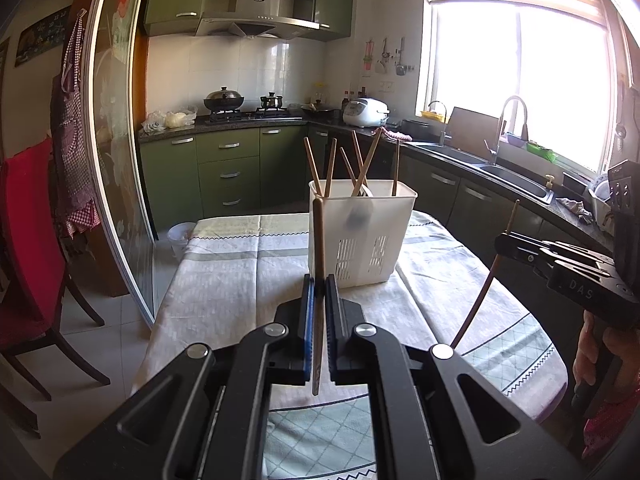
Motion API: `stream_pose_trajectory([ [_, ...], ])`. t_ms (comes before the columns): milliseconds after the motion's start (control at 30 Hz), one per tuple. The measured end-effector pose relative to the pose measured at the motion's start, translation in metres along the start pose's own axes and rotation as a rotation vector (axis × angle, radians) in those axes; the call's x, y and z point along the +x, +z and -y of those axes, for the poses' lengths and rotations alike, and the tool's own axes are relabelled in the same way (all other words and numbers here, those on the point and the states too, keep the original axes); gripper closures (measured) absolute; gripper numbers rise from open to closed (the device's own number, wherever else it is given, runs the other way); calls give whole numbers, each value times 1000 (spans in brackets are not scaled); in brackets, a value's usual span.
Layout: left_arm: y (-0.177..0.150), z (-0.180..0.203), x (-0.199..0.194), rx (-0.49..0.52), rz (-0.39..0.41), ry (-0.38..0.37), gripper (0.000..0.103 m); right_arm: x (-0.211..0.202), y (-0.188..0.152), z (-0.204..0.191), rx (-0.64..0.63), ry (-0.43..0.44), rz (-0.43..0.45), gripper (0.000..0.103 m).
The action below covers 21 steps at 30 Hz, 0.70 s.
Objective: Organize utensils
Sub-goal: 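Lower both chopsticks into the white holder and open both grippers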
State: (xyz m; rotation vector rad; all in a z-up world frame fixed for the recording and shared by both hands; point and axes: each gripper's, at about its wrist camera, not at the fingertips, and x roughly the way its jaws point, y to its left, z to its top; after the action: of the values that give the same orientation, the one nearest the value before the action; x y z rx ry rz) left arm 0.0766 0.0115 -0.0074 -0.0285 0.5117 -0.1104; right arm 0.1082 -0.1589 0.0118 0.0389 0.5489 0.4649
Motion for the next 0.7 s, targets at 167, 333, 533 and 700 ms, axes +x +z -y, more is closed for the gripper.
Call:
stream_pose_trajectory([
  [167,1,0,-1,7,6,-3,98,-1,1,-1,-10,3,-7,97],
  [333,4,3,-1,13,8,-12,98,1,5,-1,-5,27,-15,97],
  [533,28,4,-4,15,34,-44,98,-10,32,0,-2,59,23,97],
  [700,73,7,-2,8,74,-98,98,-28,73,1,-11,72,85,97],
])
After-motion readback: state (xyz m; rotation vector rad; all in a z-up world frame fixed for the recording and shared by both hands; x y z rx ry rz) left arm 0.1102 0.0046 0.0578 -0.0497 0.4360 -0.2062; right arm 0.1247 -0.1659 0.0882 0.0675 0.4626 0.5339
